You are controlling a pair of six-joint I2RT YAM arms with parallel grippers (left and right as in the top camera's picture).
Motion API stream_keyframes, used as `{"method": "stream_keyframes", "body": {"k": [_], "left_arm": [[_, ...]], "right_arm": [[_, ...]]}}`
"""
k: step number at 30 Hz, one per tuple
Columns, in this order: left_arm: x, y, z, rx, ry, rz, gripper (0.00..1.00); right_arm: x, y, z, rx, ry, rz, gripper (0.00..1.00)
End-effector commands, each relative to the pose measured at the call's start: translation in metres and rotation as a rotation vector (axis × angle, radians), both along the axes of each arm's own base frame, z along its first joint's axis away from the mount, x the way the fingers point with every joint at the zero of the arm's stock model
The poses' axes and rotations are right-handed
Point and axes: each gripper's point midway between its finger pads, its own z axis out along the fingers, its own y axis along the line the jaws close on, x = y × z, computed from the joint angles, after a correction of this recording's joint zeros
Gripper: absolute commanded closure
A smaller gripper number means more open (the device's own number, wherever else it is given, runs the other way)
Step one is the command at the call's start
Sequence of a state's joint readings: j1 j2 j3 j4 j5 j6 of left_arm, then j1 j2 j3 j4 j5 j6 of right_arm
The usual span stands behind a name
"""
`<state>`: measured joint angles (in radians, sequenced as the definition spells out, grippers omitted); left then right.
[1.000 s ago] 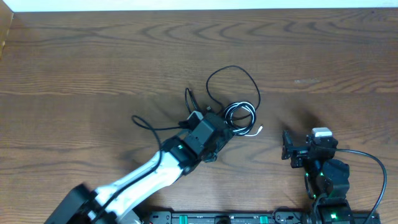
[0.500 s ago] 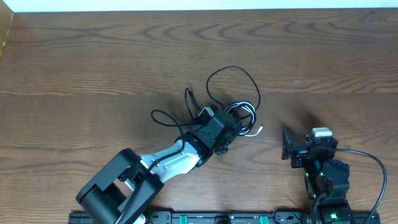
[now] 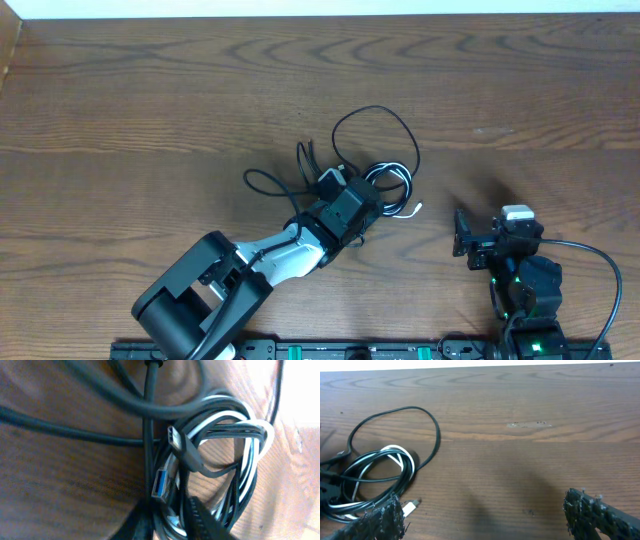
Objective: Untangle cables
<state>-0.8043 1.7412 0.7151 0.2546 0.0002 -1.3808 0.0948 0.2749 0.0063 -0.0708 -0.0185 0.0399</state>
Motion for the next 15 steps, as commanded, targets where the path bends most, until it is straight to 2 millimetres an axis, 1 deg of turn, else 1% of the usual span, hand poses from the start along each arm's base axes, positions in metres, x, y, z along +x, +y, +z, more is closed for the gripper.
{"method": "stream_keyframes", "body": {"k": [1, 6, 9, 11, 15], "left_arm": [[-0.003, 0.018, -0.016, 0.184, -0.059, -0.122, 0.92], [-0.015, 0.032, -0.026, 0.275, -0.022, -0.172, 0.92], [-0.021, 0.041, -0.028, 0.31, 0.008, -0.18, 0.92], [-0.022, 0.047, -0.025, 0.33, 0.011, -0.195, 0.92], [-0.022, 0.061, -0.008, 0.382, -0.012, -0.251, 0.92]], "right_arm": [[0.0, -0.002, -0.002, -0.017, 0.004, -0.006, 0.01], [0.0, -0.002, -0.001, -0.017, 0.004, -0.006, 0.01], [0.0, -0.002, -0.002, -0.017, 0.004, -0.006, 0.01], [0.0, -0.002, -0.001, -0.017, 0.004, -0.006, 0.01], [0.0, -0.002, -0.002, -0.017, 0.004, -0.006, 0.01]]}}
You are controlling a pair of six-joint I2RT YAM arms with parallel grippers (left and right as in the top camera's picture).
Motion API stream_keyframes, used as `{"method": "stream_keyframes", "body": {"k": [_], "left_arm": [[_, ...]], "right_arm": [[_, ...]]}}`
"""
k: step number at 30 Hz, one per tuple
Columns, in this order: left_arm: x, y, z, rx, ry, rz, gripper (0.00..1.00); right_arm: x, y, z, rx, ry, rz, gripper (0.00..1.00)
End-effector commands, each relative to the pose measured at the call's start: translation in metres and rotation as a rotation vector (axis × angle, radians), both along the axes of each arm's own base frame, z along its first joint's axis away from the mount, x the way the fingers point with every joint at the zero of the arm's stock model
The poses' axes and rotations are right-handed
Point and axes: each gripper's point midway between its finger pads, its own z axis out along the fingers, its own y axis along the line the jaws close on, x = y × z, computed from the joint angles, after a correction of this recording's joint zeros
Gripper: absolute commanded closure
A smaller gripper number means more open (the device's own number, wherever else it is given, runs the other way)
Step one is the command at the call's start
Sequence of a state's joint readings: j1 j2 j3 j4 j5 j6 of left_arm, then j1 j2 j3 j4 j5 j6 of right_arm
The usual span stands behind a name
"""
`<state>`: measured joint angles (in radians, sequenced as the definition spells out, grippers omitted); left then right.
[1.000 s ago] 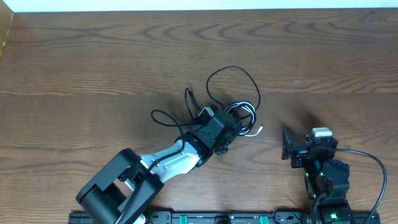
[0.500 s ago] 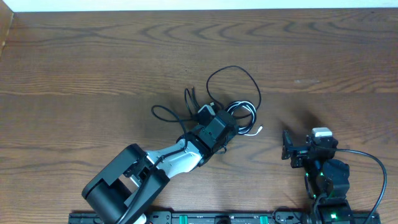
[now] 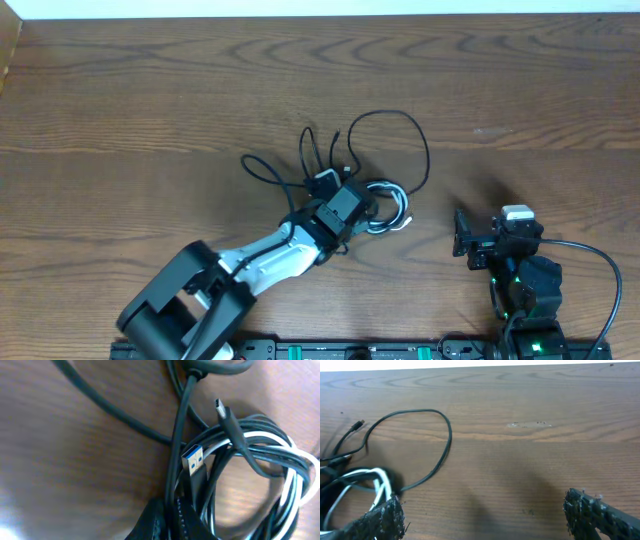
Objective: Untangle cables
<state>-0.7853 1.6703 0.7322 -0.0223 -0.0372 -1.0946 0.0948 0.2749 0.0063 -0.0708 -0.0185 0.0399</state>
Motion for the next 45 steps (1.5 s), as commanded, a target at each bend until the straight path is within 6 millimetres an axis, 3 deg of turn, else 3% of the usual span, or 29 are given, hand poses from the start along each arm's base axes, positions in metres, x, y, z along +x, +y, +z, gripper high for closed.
{"method": "stream_keyframes", "body": {"k": [1, 8, 16, 24, 30, 32, 35, 45], "left_arm": [[-0.003, 0.025, 0.003, 0.102, -0.023, -0.073, 0.92], [-0.006, 0.053, 0.04, 0.147, -0.059, -0.12, 0.92], [-0.01, 0.069, 0.063, 0.185, -0.104, -0.188, 0.92], [-0.011, 0.07, 0.063, 0.222, -0.12, -0.259, 0.92], [-0.024, 0.056, 0.061, 0.219, -0.125, -0.478, 0.92], [-0.028, 0.064, 0.056, 0.273, -0.11, -0.519, 0.92], [-0.028, 0.078, 0.053, 0.34, -0.094, -0.491, 0.92], [-0.024, 0.073, 0.056, 0.227, -0.061, -0.283, 0.92]], "right_arm": [[0.0, -0.002, -0.002, -0.017, 0.004, -0.006, 0.01], [0.0, -0.002, -0.002, -0.017, 0.004, -0.006, 0.01], [0.0, -0.002, -0.002, -0.017, 0.004, -0.006, 0.01], [0.0, -0.002, -0.002, -0.017, 0.004, -0.006, 0.01], [0.0, -0.002, -0.001, -0.017, 0.004, -0.006, 0.01], [0.0, -0.002, -0.002, -0.017, 0.004, -0.006, 0.01], [0.0, -0.002, -0.001, -0.017, 0.004, -0.006, 0.01], [0.0, -0.002, -0.002, -0.017, 0.004, -0.006, 0.01]]}}
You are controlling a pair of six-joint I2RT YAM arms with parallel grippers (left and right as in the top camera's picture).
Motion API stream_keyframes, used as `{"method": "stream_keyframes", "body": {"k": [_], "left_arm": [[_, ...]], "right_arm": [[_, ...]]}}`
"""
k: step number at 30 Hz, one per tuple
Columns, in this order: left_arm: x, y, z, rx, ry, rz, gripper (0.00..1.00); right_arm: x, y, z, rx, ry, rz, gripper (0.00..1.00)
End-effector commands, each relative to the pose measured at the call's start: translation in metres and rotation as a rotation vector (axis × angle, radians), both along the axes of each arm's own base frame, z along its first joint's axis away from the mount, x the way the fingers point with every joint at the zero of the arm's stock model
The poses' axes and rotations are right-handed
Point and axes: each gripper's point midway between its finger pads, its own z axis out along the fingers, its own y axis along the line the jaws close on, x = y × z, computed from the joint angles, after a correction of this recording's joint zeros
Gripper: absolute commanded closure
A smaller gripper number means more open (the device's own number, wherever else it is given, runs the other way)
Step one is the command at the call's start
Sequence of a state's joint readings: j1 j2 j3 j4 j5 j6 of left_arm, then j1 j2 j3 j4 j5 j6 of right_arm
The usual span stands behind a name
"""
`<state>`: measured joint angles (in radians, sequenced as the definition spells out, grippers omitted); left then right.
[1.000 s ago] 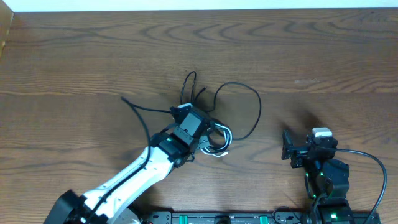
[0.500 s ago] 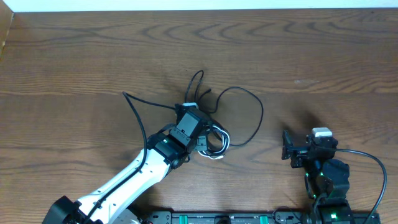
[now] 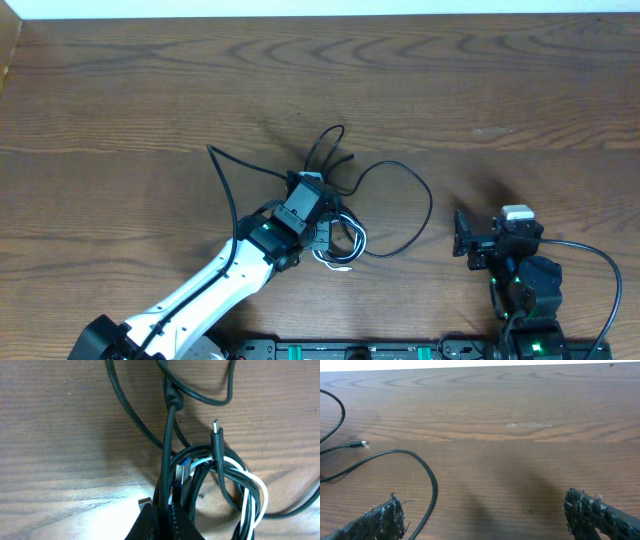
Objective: Untangle cables
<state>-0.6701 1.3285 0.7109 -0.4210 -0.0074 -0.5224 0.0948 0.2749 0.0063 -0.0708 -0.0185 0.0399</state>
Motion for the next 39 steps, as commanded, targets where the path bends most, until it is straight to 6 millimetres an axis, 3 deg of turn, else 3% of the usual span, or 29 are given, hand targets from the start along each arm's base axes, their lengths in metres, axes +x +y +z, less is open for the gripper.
{"method": "stream_keyframes", "body": {"k": [1, 5, 7, 10, 12, 13, 18, 27, 39], "left_arm": [[0.004, 0.004, 0.003, -0.046, 0.005, 0.144, 0.92], [0.001, -0.001, 0.002, -0.078, 0.03, 0.152, 0.92], [0.0, -0.011, 0.005, -0.127, 0.045, 0.128, 0.92], [0.003, -0.027, 0.012, -0.204, 0.036, 0.097, 0.92], [0.008, -0.034, 0.018, -0.248, 0.022, 0.102, 0.92], [0.012, -0.038, 0.021, -0.285, 0.017, 0.137, 0.92], [0.007, -0.048, 0.024, -0.344, 0.058, 0.122, 0.92], [-0.005, -0.081, 0.044, -0.513, 0.118, -0.002, 0.92], [-0.017, -0.126, 0.075, -0.643, 0.049, -0.165, 0.92]], "right_arm": [[0.0, -0.002, -0.001, -0.017, 0.004, -0.006, 0.01], [0.001, -0.009, 0.001, -0.074, -0.01, -0.031, 0.01], [0.005, -0.01, 0.012, -0.062, -0.056, -0.042, 0.01], [0.002, 0.013, 0.012, 0.092, -0.039, 0.052, 0.01], [-0.005, 0.04, 0.013, 0.284, 0.008, 0.159, 0.01], [-0.019, 0.067, 0.012, 0.472, 0.101, 0.271, 0.01], [-0.049, 0.106, 0.019, 0.91, 0.365, 0.384, 0.01], [-0.038, 0.094, 0.016, 1.065, 0.402, 0.214, 0.01], [-0.046, 0.107, 0.016, 1.139, 0.485, 0.226, 0.02]]}}
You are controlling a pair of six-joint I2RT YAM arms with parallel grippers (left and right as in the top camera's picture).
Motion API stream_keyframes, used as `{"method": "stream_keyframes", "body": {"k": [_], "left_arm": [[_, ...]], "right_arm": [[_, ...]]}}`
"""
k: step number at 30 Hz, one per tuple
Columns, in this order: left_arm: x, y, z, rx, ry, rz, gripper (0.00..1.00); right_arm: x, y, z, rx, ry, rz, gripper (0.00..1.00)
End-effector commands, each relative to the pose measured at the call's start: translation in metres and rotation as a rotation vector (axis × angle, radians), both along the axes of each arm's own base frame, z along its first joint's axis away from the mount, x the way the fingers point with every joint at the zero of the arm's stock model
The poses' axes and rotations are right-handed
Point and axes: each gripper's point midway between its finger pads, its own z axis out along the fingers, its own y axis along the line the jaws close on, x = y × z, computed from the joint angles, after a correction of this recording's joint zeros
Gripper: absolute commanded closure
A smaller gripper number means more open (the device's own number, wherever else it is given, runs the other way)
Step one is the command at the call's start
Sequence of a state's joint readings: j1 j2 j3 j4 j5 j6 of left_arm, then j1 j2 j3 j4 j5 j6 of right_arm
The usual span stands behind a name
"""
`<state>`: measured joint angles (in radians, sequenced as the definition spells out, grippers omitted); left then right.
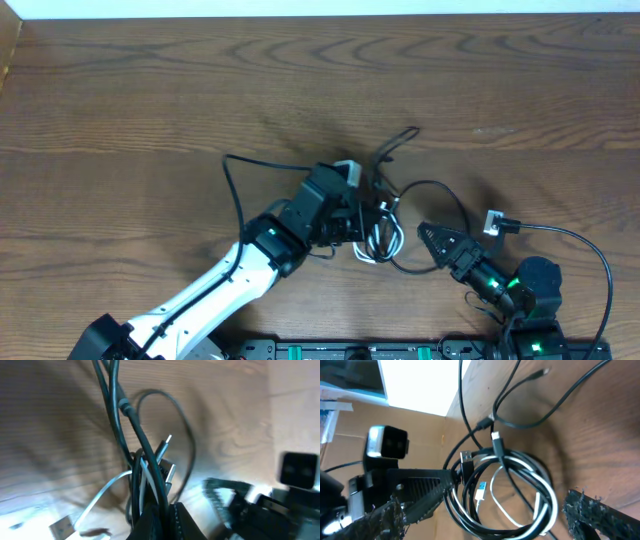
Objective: Untangle cables
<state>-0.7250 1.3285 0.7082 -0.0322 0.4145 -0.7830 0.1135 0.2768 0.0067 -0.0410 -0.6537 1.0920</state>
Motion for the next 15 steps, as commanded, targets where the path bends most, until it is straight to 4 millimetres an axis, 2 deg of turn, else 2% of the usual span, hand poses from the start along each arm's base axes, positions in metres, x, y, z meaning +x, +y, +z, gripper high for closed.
{"method": "stream_keyframes", "body": {"k": [1, 7, 11, 12, 13, 15], "left_arm": [[-0.012, -0.02, 0.017, -0.069, -0.041, -0.076, 0.92], [-0.02, -0.041, 0.046, -0.207, -0.088, -0.18, 0.92], [-0.028, -0.049, 0.059, -0.27, -0.097, -0.238, 0.92], [-0.029, -0.051, 0.064, -0.29, -0.104, -0.251, 0.92], [-0.03, -0.053, 0.069, -0.315, -0.106, -0.261, 0.92], [-0.031, -0.056, 0.076, -0.344, -0.112, -0.272, 0.92]], "right_arm": [[-0.003, 0.006, -0.002, 0.029, 0.045, 0.001, 0.04], [-0.003, 0.011, -0.005, 0.046, 0.083, -0.024, 0.18], [-0.002, 0.013, -0.006, 0.039, 0.089, -0.049, 0.29], [-0.002, 0.014, -0.007, 0.031, 0.085, -0.054, 0.34], [-0.002, 0.015, -0.008, 0.023, 0.084, -0.062, 0.44], [-0.001, 0.015, -0.008, 0.014, 0.081, -0.07, 0.55]]}}
